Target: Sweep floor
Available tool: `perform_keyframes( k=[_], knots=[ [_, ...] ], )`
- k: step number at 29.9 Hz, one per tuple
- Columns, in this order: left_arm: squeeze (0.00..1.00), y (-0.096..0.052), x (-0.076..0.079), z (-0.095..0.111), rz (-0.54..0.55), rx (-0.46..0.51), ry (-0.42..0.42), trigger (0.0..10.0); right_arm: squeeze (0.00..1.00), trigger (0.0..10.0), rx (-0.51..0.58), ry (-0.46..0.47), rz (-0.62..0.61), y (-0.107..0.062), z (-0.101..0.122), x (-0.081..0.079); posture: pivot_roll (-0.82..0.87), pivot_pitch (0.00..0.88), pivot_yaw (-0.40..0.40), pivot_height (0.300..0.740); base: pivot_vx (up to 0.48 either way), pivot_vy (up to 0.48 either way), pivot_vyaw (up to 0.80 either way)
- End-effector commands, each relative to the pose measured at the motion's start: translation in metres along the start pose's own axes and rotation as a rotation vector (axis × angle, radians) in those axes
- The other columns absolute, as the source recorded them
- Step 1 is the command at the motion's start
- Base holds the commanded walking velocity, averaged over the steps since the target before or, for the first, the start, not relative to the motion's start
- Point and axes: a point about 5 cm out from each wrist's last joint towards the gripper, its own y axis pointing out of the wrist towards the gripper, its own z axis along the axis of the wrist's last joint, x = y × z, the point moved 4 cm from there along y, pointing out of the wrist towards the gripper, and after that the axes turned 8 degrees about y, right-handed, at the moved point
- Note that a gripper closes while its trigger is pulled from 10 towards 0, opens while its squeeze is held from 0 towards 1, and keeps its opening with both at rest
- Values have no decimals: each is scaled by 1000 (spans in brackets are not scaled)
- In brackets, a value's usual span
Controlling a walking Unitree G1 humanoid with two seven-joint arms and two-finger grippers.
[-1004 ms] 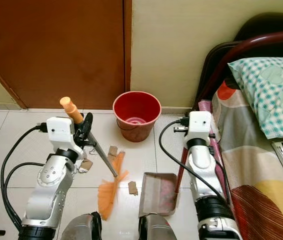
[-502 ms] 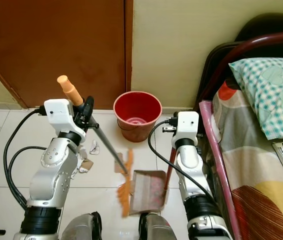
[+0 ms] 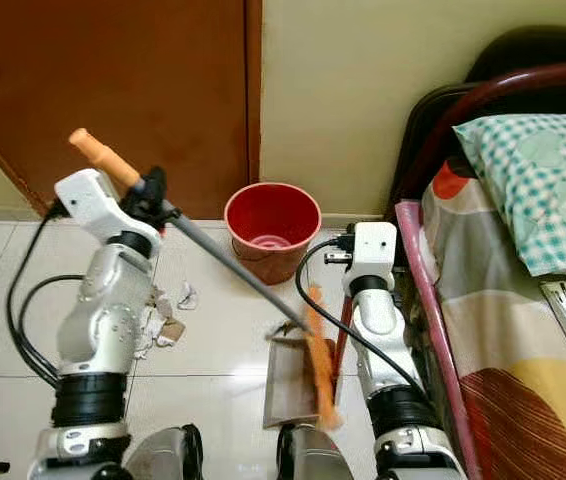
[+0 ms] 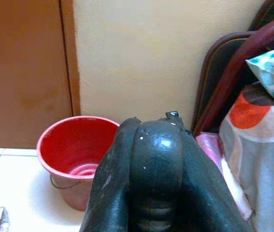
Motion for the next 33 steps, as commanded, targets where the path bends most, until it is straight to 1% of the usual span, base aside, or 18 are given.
perform_keyframes(
  k=[1, 2, 5, 6, 9, 10, 12, 13, 14, 15, 16, 17, 19, 23, 24, 29, 30, 33],
  knots=[
    [0, 2, -1, 22, -15, 80, 24, 10000, 0, 10000, 11, 8, -21, -2, 3, 8, 3, 129, -48, 740, 0, 0, 0],
    [0, 1, -5, 27, -14, 97, 54, 10000, 0, 10000, 10, 5, -30, -4, 3, 13, 3, 129, -48, 740, 0, 0, 0],
    [0, 0, -9, 35, -15, 121, 89, 10000, 0, 10000, 8, 7, -39, -6, 2, 19, 3, 129, -48, 740, 0, 0, 0],
    [0, -3, -14, 43, -17, 147, 133, 10000, 0, 10000, 1, 16, -46, -8, 1, 24, 9, 124, -49, 740, 0, 0, 0],
    [0, -6, -19, 51, -16, 169, 174, 10000, 0, 10000, -5, 32, -44, -10, -1, 27, 13, 121, -49, 740, 0, 0, 0],
    [0, -10, -24, 55, -16, 181, 218, 10000, 0, 10000, -6, 49, -36, -12, -1, 28, 18, 119, -49, 740, 0, 0, 0],
    [0, -15, -29, 54, -24, 179, 276, 10000, 0, 10000, -3, 66, -21, -14, -1, 28, 22, 115, -47, 740, 0, 0, 0],
    [0, -16, -31, 53, -26, 177, 288, 10000, 0, 10000, -2, 68, -17, -15, 0, 28, 22, 115, -47, 740, 0, 0, 0],
    [0, -18, -33, 50, -26, 168, 302, 10000, 0, 10000, 0, 72, -12, -15, 0, 28, 25, 109, -44, 740, 0, 0, 0],
    [0, -24, -39, 39, -29, 134, 324, 10000, 0, 10000, 10, 89, -1, -16, 3, 27, 25, 109, -44, 740, 0, 0, 0],
    [0, -24, -39, 39, -29, 134, 324, 10000, 0, 10000, 10, 89, -1, -16, 3, 27, 25, 109, -44, 740, 0, 0, 0],
    [0, -30, -42, 27, -40, 100, 351, 10000, 0, 10000, 35, 100, 15, -18, 9, 26, 28, 100, -42, 740, 0, 0, 0],
    [0, -36, -43, 16, -52, 71, 375, 10000, 0, 10000, 63, 101, 35, -19, 16, 23, 28, 100, -42, 740, 0, 0, 0],
    [0, -48, -40, -13, -82, -1, 388, 10000, 0, 10000, 114, 138, 90, -18, 35, 14, 26, 86, -40, 740, 0, 0, 0],
    [0, -52, -37, -22, -96, -21, 388, 10000, 0, 10000, 134, 147, 102, -17, 43, 12, 26, 86, -40, 740, 0, 0, 0],
    [0, -61, -32, -41, -122, -65, 402, 10000, 0, 10000, 177, 190, 108, -13, 63, 10, 26, 86, -40, 740, 0, 0, 0],
    [0, -66, -32, -49, -136, -76, 432, 10000, 0, 10000, 180, 253, 87, -10, 70, 10, 1, 71, -29, 740, 0, 0, 0],
    [0, -74, -35, -58, -146, -97, 465, 10000, 0, 10000, 218, 267, 108, -9, 87, 5, -5, 75, -29, 740, 0, 0, 0]
  ],
)
